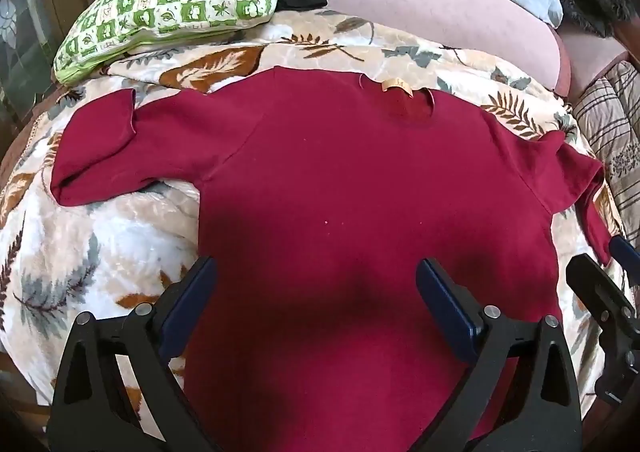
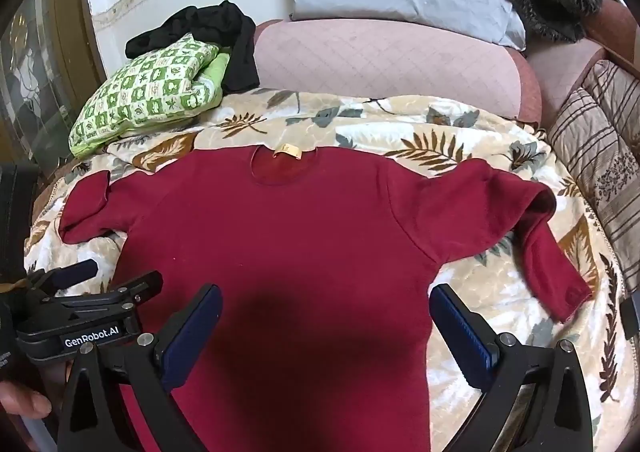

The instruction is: Fold small clothes

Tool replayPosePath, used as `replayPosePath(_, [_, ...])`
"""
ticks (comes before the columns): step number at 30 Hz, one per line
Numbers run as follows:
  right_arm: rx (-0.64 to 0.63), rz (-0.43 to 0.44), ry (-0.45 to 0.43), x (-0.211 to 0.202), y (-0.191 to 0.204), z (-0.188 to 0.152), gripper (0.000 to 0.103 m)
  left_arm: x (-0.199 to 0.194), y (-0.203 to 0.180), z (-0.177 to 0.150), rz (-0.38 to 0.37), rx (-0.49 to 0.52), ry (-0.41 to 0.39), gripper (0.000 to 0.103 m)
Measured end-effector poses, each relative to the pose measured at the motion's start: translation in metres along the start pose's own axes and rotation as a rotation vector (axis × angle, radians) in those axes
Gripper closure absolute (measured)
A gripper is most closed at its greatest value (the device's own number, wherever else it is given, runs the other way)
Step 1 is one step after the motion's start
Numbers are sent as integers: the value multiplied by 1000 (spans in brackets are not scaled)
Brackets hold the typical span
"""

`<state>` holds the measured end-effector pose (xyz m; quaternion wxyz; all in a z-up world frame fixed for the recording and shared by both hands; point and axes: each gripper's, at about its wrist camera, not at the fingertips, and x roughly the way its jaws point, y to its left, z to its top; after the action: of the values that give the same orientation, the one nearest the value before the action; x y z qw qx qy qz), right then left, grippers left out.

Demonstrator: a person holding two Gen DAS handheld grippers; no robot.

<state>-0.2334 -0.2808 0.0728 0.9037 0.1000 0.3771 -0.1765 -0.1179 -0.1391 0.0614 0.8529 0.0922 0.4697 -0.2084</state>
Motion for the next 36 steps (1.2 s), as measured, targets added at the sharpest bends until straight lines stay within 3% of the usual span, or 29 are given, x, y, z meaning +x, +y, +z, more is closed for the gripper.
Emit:
replayPosePath(18, [1, 6, 14, 19, 6, 5, 0, 8, 3, 5, 39, 21, -4, 4])
replayPosePath(28, [-34, -34, -28, 27, 8, 9, 0, 8, 9, 10, 60, 18, -34, 4])
replayPosePath(36, [-2, 3, 17, 34, 11, 10, 0, 12, 18, 12, 66, -8, -32, 4])
